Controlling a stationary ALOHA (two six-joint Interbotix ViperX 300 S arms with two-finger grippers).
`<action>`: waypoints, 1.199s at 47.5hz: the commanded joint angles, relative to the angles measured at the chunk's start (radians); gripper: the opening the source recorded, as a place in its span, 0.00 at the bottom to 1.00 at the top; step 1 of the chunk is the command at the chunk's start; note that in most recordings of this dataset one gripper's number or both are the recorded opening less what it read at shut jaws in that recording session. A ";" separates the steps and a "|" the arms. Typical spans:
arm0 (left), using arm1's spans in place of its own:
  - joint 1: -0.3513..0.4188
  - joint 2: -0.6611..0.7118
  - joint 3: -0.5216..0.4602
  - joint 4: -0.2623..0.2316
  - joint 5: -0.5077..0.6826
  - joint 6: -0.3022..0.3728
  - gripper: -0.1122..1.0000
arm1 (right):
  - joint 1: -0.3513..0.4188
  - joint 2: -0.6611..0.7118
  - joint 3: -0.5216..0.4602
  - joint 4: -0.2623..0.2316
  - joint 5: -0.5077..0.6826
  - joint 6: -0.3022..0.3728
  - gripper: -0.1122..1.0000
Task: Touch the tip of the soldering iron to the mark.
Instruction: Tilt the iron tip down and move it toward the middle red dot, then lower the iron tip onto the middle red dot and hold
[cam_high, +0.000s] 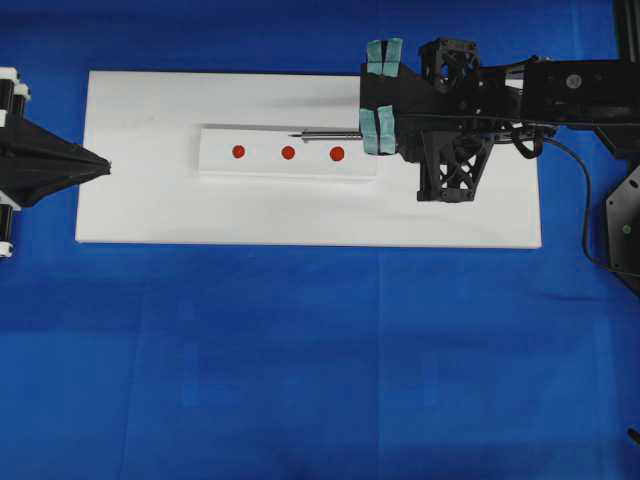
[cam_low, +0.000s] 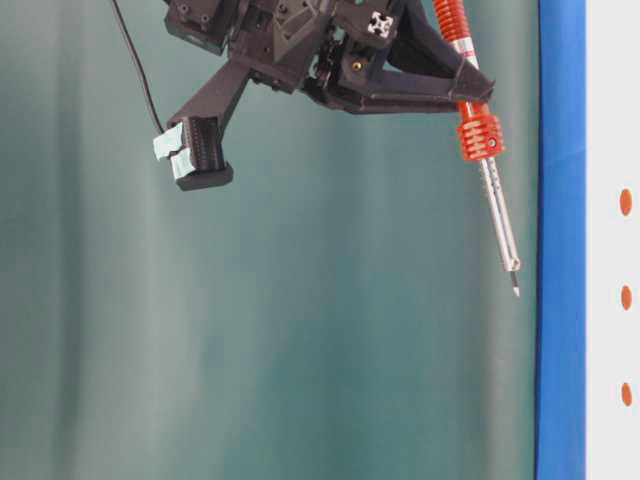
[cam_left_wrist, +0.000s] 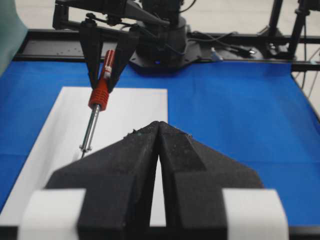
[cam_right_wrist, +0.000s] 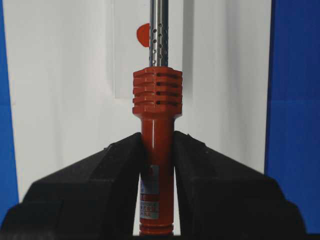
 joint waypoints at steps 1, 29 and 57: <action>0.000 0.003 -0.011 0.000 -0.011 0.002 0.10 | 0.002 -0.012 -0.029 0.002 -0.006 0.002 0.16; -0.002 0.005 -0.011 0.000 -0.014 0.000 0.10 | 0.003 0.112 -0.132 0.002 -0.011 0.002 0.16; -0.002 0.005 -0.009 0.000 -0.009 0.000 0.10 | 0.002 0.330 -0.261 0.002 -0.020 0.000 0.16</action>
